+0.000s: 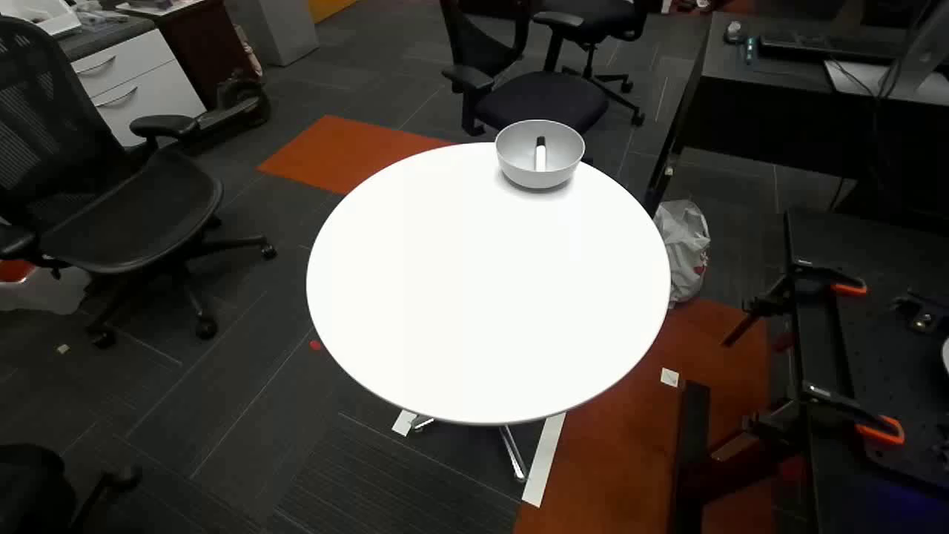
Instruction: Take the pen out of the bowl and put it on the table
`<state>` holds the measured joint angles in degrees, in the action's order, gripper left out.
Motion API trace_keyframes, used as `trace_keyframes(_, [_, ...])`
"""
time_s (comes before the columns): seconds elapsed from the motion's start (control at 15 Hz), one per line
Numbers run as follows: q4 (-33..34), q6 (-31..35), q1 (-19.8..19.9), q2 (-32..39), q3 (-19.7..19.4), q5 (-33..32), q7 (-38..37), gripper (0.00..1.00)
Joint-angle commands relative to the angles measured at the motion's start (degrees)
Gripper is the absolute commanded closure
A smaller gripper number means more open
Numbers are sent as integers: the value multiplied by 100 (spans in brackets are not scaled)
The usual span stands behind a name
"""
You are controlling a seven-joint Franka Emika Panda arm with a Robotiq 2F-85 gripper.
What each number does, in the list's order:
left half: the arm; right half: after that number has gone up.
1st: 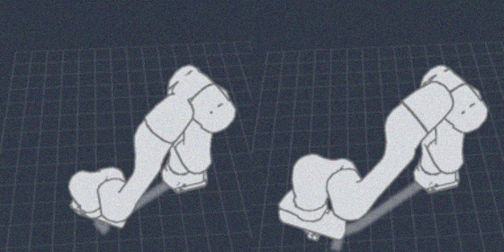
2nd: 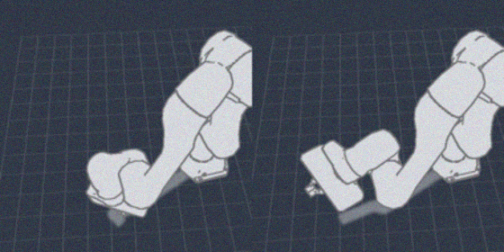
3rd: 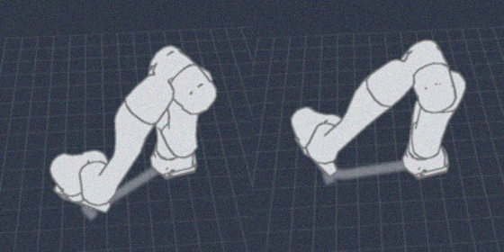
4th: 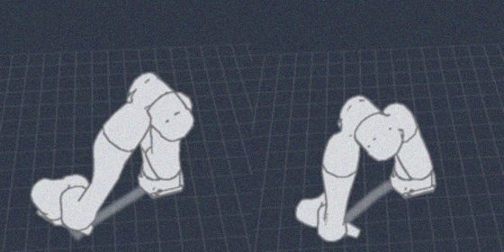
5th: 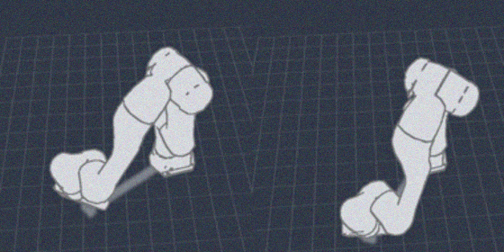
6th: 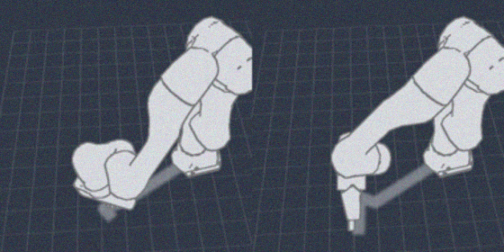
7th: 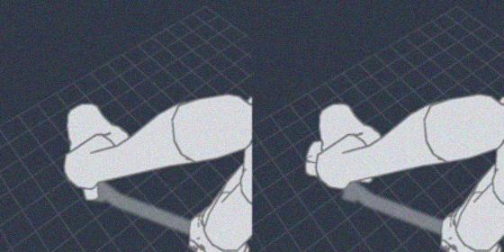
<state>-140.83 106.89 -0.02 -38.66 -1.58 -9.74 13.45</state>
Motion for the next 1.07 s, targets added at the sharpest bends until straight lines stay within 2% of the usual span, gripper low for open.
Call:
trace_keyframes(0.0, [17,-23,-62,4,-46,-30,-30,0])
trace_keyframes(0.33, [17,-23,-62,4,-46,-30,-30,0])
trace_keyframes(0.47, [92,213,-36,257,-105,139,-229,0])
trace_keyframes(0.67, [290,863,143,813,-247,495,-864,0])
trace_keyframes(1.0, [740,1905,546,2040,-214,519,-2082,0])
